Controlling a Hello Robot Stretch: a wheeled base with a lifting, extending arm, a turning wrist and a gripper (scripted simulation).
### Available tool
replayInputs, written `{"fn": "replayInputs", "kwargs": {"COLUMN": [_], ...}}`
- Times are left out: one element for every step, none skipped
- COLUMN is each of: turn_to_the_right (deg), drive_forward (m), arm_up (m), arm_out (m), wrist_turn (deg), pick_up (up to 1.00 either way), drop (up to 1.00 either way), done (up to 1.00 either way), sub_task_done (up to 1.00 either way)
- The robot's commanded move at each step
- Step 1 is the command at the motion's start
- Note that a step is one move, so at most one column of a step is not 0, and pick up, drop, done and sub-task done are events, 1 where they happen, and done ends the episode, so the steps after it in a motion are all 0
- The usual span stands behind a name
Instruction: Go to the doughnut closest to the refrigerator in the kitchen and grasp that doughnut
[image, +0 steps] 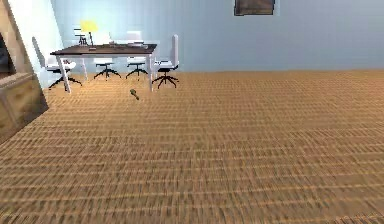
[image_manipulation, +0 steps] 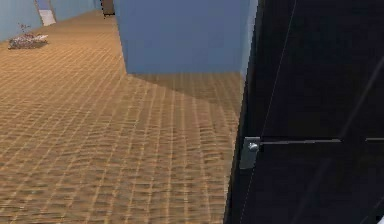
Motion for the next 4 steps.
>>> {"fn": "replayInputs", "kwargs": {"turn_to_the_right": [45.0, 15.0, 0.0, 0.0], "drive_forward": [0.00, 0.00, 1.00, 1.00], "arm_up": [0.00, 0.00, 0.00, 0.00], "arm_out": [0.00, 0.00, 0.00, 0.00], "wrist_turn": [0.0, 0.0, 0.0, 0.0], "pick_up": [0.00, 0.00, 0.00, 0.00], "drop": [0.00, 0.00, 0.00, 0.00], "done": [0.00, 0.00, 0.00, 0.00], "sub_task_done": [0.00, 0.00, 0.00, 0.00]}}
